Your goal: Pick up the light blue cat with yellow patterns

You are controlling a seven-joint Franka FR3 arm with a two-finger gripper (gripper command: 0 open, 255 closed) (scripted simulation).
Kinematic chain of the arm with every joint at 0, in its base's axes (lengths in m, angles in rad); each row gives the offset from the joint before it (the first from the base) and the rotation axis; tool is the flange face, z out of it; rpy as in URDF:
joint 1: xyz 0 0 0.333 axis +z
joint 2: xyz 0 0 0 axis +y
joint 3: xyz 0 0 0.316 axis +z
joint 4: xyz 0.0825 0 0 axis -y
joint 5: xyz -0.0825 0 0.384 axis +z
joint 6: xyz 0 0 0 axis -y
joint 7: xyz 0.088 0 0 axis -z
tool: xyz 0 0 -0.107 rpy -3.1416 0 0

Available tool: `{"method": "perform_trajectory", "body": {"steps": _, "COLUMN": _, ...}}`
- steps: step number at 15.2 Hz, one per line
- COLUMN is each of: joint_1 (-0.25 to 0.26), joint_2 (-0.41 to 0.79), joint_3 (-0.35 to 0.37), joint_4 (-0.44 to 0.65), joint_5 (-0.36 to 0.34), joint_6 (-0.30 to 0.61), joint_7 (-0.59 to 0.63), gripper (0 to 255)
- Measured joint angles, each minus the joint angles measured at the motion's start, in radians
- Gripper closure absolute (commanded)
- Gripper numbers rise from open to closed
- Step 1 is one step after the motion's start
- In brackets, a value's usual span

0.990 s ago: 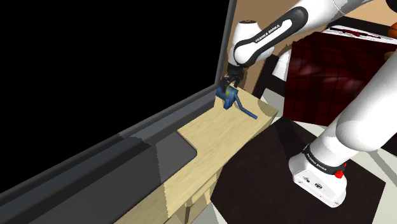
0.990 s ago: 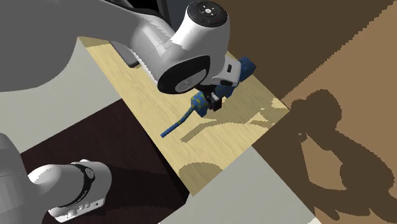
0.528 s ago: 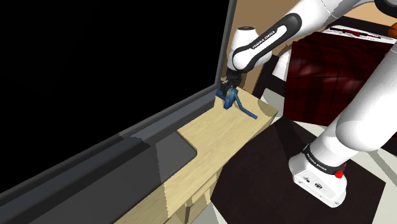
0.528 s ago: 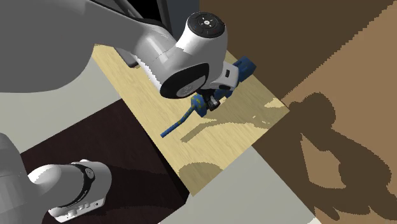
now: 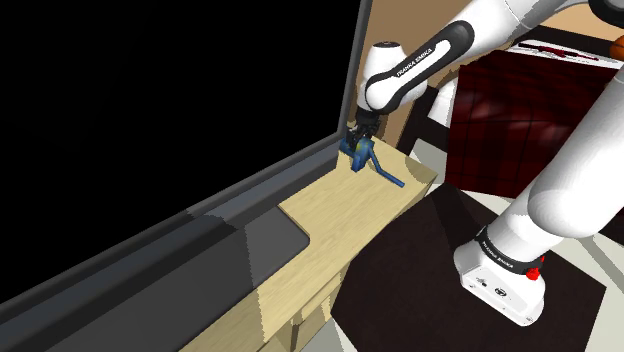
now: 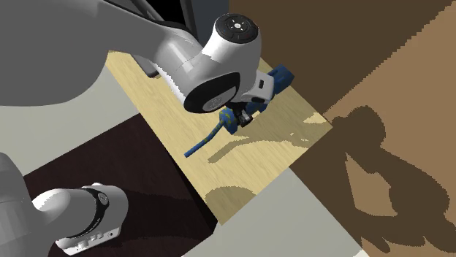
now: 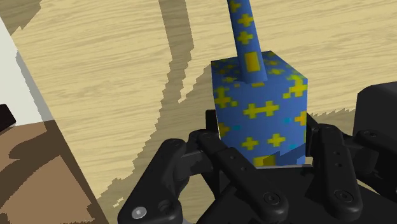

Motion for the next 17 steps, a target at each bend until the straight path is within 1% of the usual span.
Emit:
{"method": "perform_trajectory", "body": {"steps": 4, "joint_1": 0.000, "joint_2": -0.022, "joint_3": 0.000, "joint_4": 0.002, "joint_5": 0.001, "joint_6": -0.024, "joint_7": -0.001, "gripper": 255}}
{"method": "perform_trajectory", "body": {"steps": 17, "joint_1": -0.001, "joint_2": -0.147, "joint_3": 0.000, "joint_4": 0.048, "joint_5": 0.004, "joint_6": -0.196, "joint_7": -0.006, "gripper": 255}}
